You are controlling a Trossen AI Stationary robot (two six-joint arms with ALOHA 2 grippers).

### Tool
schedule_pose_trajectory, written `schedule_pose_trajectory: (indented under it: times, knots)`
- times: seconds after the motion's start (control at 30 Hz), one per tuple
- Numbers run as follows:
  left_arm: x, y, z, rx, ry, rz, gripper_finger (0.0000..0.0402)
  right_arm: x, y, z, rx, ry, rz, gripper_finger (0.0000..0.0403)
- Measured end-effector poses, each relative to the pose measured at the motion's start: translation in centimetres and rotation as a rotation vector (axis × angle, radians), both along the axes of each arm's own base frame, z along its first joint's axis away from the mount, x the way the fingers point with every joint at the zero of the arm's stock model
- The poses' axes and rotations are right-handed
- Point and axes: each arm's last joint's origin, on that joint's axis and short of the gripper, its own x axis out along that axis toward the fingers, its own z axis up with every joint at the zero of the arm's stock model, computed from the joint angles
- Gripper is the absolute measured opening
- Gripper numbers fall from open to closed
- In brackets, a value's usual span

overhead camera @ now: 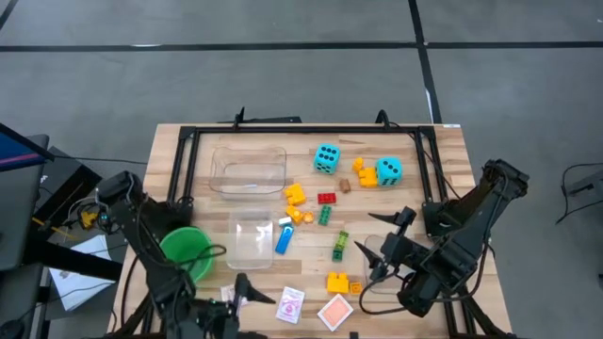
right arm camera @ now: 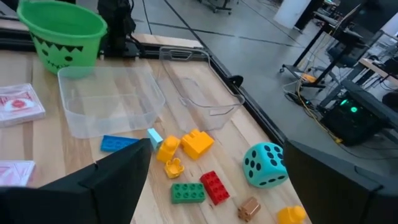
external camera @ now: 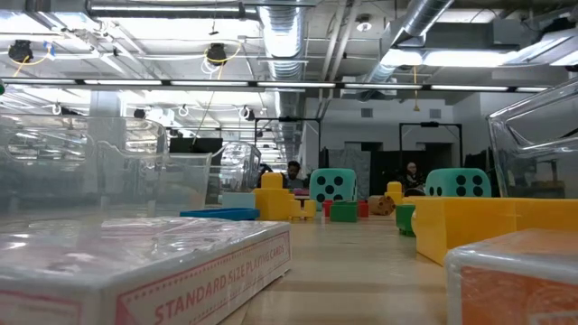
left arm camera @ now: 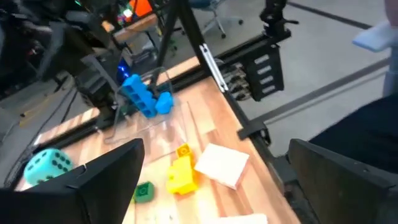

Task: Pick & Place Toys
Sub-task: Put the red playing card box into the bottom left transparent bin

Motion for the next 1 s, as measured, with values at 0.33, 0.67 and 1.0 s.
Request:
schedule_pose_trajectory:
  times: [0.33, 0.67, 1.0]
  knots:
    - [-2.1, -2.4, -1.5, -0.229, 0.215, 0.047, 0.0398, -0.2, 0.0, 0.2, 0.012, -0.007, 0.007, 0.0356]
    - [-1.1, -5.0, -7.8, -0.449, 0.503, 0.073, 0.0362, -0.2, 0.0, 0.2, 0.013, 0.000, 0.011, 0.0356]
    - [0.1, -5.0, -9.8, -0.546, 0.641, 0.115, 0.0262, -0.2, 0.0, 0.3, -0.023, 0.024, 0.024, 0.0356]
